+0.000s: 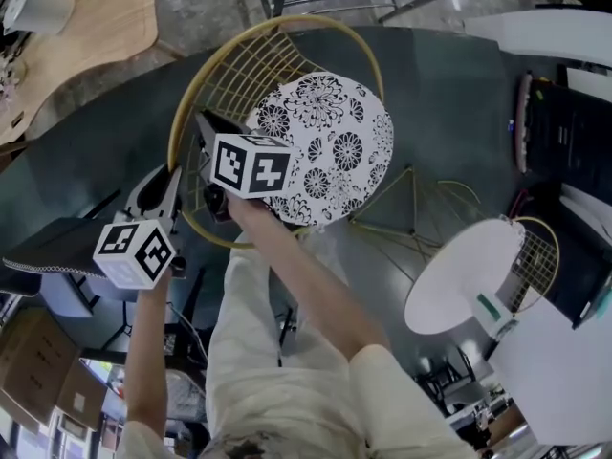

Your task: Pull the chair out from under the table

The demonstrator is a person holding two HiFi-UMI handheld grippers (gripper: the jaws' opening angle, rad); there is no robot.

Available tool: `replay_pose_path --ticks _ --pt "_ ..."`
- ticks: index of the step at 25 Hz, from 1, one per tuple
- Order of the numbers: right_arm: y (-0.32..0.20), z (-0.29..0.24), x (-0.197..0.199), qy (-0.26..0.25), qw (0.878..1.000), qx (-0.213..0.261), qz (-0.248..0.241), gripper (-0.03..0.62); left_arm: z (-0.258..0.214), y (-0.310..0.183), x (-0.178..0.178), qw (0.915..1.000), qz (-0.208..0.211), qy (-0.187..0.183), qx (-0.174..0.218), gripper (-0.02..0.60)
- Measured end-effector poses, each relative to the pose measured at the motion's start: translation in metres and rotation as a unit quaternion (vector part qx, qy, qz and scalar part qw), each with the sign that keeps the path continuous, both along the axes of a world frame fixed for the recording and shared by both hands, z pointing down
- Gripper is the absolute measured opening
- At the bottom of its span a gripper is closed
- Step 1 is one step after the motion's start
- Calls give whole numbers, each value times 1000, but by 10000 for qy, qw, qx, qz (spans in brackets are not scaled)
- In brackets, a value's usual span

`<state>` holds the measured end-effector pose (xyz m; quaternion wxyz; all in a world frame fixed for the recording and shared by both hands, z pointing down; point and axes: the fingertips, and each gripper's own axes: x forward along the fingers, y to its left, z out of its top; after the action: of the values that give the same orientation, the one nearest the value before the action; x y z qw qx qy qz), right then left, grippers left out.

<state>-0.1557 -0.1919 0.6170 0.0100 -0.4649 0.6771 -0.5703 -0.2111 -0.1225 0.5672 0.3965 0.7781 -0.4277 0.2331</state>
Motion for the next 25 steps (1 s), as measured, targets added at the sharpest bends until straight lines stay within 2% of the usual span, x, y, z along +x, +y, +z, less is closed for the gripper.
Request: replay_pose_path --ticks 2,5,6,7,15,25 --pt "0 -1 1 -162 9998 -30 65 31 -1 -1 0 9999 -70 83 24 72" --pt "6 1 4 -300 9993 -108 187 44 -9 -2 -3 9985 -403 350 99 90" --pt "11 1 5 -261 9994 -126 173 68 -13 -1 -4 9983 -460 314 144 121" --pt "15 -1 7 -224 9996 -126 152 75 -17 -1 -4 9984 -466 245 189 126" --pt "74 -32 37 366 9993 -11 -98 81 -69 22 21 9979 -382 127 500 126" --pt "133 -113 64 576 9949 610 -564 78 -141 73 62 9966 -139 231 777 126"
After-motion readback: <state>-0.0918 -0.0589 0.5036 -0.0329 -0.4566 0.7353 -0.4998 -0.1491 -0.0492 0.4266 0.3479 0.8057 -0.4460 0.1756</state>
